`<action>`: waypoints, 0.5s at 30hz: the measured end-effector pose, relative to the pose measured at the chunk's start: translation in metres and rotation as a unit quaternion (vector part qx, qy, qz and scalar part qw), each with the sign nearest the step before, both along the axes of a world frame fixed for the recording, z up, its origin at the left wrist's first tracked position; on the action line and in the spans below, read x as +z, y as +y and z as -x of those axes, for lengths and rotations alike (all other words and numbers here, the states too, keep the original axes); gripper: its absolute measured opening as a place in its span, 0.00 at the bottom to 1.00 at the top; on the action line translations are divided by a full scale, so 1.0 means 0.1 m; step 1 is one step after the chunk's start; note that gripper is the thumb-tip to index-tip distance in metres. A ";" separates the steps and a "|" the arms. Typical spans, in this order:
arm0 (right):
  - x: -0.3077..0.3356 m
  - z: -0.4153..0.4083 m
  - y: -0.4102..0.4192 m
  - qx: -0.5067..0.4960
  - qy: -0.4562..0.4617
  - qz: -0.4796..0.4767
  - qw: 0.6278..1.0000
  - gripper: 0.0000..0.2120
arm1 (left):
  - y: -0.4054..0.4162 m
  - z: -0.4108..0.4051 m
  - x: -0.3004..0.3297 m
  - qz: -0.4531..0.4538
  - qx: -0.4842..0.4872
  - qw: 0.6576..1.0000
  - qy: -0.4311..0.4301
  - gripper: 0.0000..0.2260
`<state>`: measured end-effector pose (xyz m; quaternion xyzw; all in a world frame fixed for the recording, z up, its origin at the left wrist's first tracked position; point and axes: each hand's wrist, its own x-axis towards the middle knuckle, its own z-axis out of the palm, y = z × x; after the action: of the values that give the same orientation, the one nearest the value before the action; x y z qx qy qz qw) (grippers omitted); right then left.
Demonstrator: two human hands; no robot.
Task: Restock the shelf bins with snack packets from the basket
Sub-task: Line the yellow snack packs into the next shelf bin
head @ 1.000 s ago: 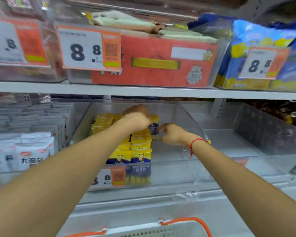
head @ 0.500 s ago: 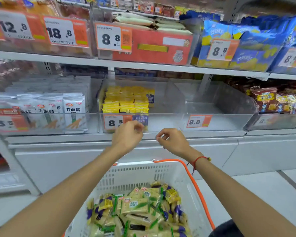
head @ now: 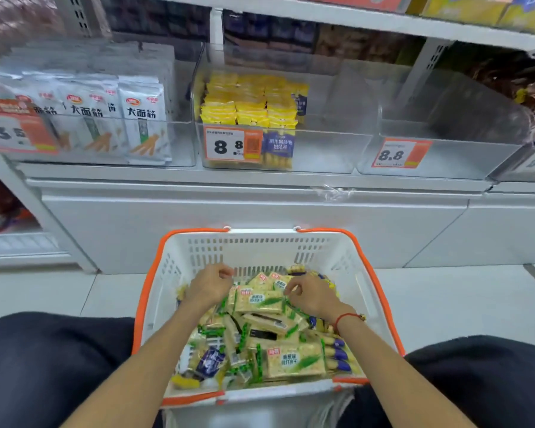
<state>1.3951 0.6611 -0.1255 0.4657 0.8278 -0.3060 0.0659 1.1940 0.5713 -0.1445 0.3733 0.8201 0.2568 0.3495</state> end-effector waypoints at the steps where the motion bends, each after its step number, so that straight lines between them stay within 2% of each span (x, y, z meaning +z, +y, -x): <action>1: -0.07 0.03 -0.01 0.007 -0.011 0.015 1.000 0.10 | -0.05 0.05 -0.11 0.012 0.029 0.999 -0.020 0.08; 5: -0.28 0.28 -0.01 0.027 -0.010 0.055 0.998 0.11 | -0.19 0.30 -0.51 0.058 0.142 0.987 -0.056 0.11; 8: -0.45 0.56 -0.01 0.047 -0.016 0.062 0.997 0.11 | -0.19 0.44 -0.72 0.088 0.155 0.983 -0.051 0.16; 11: -0.68 0.85 -0.01 0.093 -0.010 0.036 0.995 0.14 | -0.15 0.49 -0.87 0.118 0.120 0.986 -0.018 0.16; 13: -0.86 1.04 -0.03 0.140 -0.021 0.025 0.990 0.17 | -0.17 0.52 -0.94 0.128 0.050 0.989 0.054 0.16; 15: -1.05 1.21 -0.04 0.183 -0.039 0.014 0.982 0.21 | -0.20 0.54 -0.96 0.138 -0.038 0.978 0.149 0.21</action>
<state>1.2742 0.6575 -0.2304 0.3174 0.8911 -0.2822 0.1596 1.1402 0.5514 -0.2405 0.3867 0.8756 0.0695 0.2809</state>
